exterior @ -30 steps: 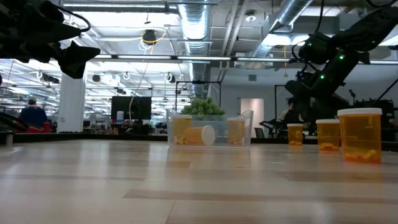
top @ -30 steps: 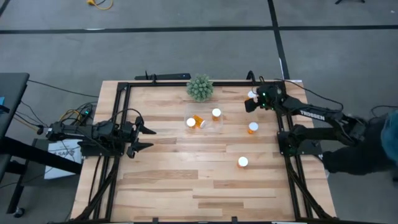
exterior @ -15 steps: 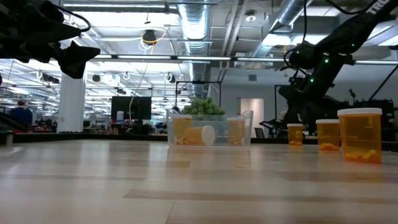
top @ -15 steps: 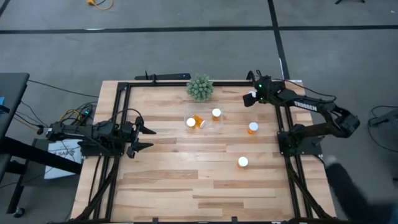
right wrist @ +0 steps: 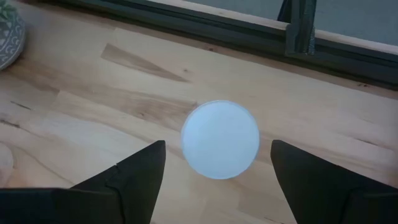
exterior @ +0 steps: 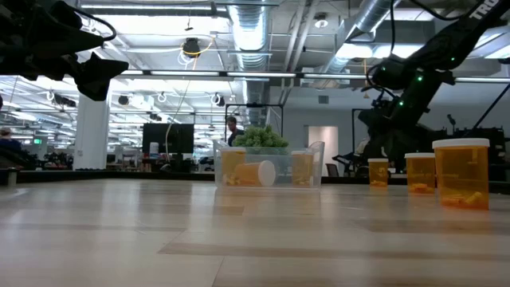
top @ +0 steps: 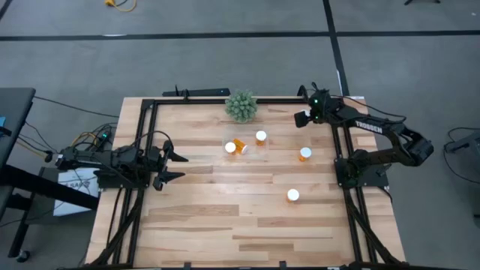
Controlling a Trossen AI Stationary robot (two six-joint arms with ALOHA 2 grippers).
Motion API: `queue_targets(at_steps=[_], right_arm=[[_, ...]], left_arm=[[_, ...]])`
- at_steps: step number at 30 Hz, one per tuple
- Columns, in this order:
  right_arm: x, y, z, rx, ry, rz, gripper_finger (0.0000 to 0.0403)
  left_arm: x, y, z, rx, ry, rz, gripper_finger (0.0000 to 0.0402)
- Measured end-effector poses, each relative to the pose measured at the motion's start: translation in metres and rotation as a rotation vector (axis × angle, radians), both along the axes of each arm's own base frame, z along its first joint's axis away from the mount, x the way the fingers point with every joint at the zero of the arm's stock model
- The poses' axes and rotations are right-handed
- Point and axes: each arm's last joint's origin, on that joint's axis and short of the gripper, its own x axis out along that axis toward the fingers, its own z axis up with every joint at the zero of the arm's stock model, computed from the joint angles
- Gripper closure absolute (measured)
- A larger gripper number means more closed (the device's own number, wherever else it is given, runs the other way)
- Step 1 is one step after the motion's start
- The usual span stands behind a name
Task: Pick and place pill bottles into a basket
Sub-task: Put the orange pill bottle into the transparent bin
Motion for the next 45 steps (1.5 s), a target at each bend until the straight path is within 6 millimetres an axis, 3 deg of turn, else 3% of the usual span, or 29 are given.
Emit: queue_targets(at_steps=[14,23,28,36,45], right_arm=[[0.008,-0.01,-0.021,0.044,0.023,0.039,0.0116],[0.013,-0.016,-0.019,-0.021,-0.007,0.057,0.0118],[0.014,-0.017,-0.021,0.001,0.008,0.058,0.0143],[0.019,-0.018,-0.022,0.022,0.026,0.075,0.0219],[0.032,-0.019,-0.007,-0.005,0.004,0.107,0.0199]], left_arm=[[0.0,0.0,0.0,0.0,0.0,0.0,0.0148],[0.0,0.0,0.0,0.0,0.0,0.0,0.0148],[0.0,0.0,0.0,0.0,0.0,0.0,0.0148],[0.0,0.0,0.0,0.0,0.0,0.0,0.0148],[0.0,0.0,0.0,0.0,0.0,0.0,0.0148]])
